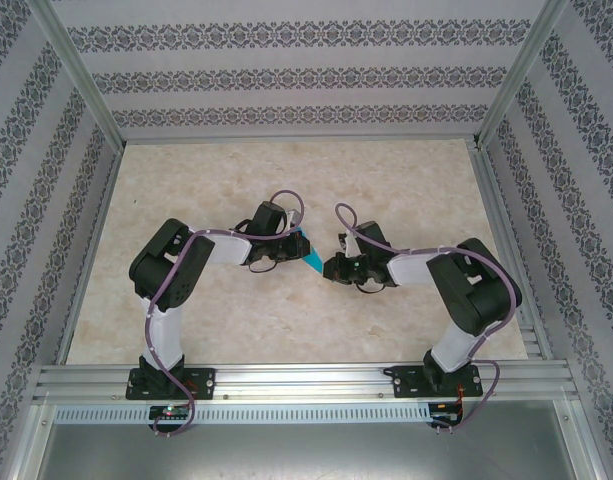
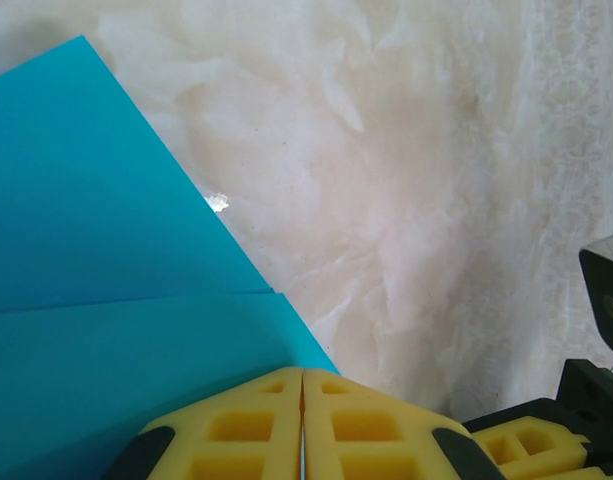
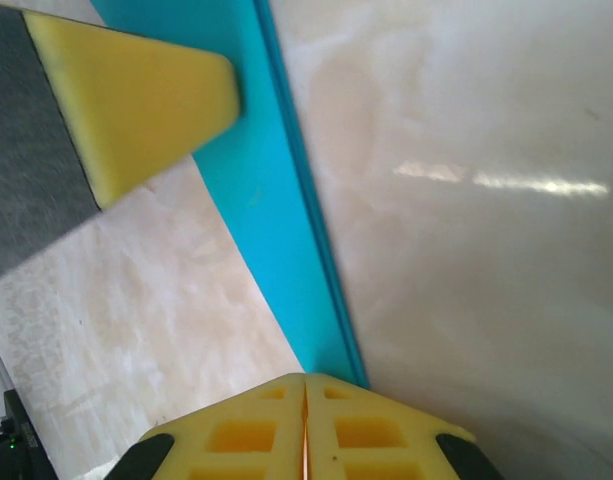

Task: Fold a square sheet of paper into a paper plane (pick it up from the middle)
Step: Fold the wing for the fifth time at the center of the table.

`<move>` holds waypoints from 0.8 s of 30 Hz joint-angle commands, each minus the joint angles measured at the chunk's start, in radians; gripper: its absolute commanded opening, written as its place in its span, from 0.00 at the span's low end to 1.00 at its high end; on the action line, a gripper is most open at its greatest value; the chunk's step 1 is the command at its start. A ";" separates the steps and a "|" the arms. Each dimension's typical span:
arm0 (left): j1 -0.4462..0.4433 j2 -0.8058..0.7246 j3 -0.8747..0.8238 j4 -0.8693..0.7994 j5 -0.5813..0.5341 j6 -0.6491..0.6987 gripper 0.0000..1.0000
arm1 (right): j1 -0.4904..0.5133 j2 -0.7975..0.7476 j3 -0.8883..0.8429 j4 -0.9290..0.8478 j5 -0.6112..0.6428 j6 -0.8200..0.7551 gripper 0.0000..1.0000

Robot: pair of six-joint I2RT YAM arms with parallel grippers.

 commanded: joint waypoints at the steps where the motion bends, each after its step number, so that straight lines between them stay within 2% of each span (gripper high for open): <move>1: 0.006 0.031 -0.008 -0.128 -0.068 0.026 0.09 | -0.012 -0.032 -0.055 -0.173 0.010 -0.021 0.09; 9: 0.006 0.005 0.065 -0.169 -0.023 0.034 0.13 | -0.015 -0.147 -0.038 -0.253 0.029 -0.045 0.12; 15: 0.006 -0.121 0.115 -0.192 0.036 -0.031 0.31 | -0.014 -0.278 0.016 -0.269 0.136 -0.061 0.35; 17: 0.006 -0.171 0.118 -0.253 -0.022 -0.034 0.38 | -0.012 -0.278 0.047 -0.281 0.170 -0.080 0.40; 19: 0.008 -0.227 0.112 -0.345 -0.131 -0.034 0.42 | -0.012 -0.251 0.082 -0.284 0.186 -0.093 0.44; 22: 0.018 -0.308 0.076 -0.454 -0.301 -0.060 0.49 | -0.006 -0.179 0.148 -0.281 0.190 -0.116 0.47; 24: 0.034 -0.354 0.039 -0.488 -0.366 -0.083 0.53 | -0.001 -0.122 0.197 -0.275 0.180 -0.124 0.47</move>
